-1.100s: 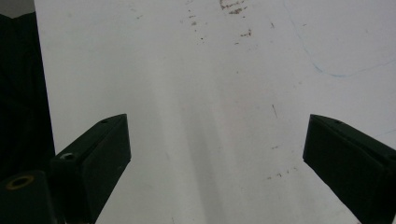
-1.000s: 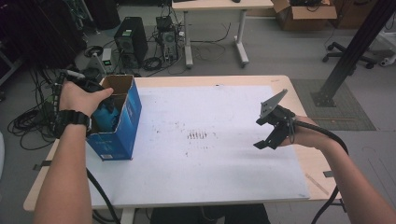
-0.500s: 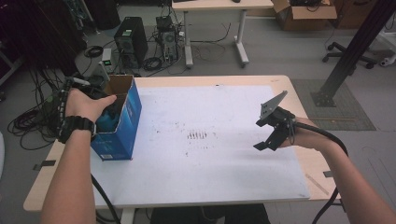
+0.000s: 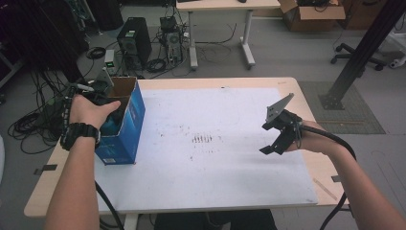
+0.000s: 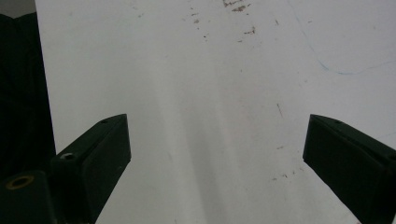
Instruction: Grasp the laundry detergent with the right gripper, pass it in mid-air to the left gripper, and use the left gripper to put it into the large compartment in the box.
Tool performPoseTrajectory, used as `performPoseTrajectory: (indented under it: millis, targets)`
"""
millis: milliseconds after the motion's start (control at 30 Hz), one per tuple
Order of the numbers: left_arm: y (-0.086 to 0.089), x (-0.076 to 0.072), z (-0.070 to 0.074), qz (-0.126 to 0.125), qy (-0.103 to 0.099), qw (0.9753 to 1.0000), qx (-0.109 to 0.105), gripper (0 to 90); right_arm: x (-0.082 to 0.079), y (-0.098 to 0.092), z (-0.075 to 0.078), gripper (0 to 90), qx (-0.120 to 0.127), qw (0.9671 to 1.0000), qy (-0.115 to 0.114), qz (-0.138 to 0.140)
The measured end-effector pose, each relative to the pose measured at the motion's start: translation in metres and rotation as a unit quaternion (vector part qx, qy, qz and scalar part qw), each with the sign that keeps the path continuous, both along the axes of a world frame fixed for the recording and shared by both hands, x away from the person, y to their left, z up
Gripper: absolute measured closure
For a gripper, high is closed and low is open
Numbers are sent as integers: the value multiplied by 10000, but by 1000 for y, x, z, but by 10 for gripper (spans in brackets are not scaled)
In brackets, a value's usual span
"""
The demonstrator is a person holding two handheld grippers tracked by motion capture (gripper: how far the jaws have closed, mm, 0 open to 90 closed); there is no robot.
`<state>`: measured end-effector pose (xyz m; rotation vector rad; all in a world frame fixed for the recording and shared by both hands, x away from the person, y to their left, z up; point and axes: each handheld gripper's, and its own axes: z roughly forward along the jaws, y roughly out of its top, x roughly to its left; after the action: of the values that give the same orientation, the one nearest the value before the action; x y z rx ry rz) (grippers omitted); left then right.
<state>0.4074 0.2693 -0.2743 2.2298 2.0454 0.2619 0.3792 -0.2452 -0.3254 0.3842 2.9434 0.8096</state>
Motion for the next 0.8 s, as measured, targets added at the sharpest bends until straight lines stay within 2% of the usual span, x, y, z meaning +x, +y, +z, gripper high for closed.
performPoseTrajectory:
  millis: [267,333,400,467,533,700,800]
  targets:
    - [-2,-1,0,-11,-19,10000,9,374,-1,1,-2,73,1,10000,23,1]
    - [-2,-2,1,6,-67,10000,-51,360,-2,1,-2,73,-8,10000,17,19]
    - [-3,-2,2,-23,-37,10000,-13,333,-2,1,-2,73,-32,10000,13,17]
    - [-3,-2,4,-13,-86,10000,2,340,-2,0,-2,73,-30,10000,13,16]
    - [-4,-3,6,-50,-51,10000,28,337,-3,1,-2,73,-22,10000,16,17]
    - [-6,-7,20,-85,-165,9998,56,316,-4,1,-1,73,-31,10000,24,18]
    - [-8,-11,33,-143,-230,9995,173,297,-5,0,2,73,-22,10000,-5,27]
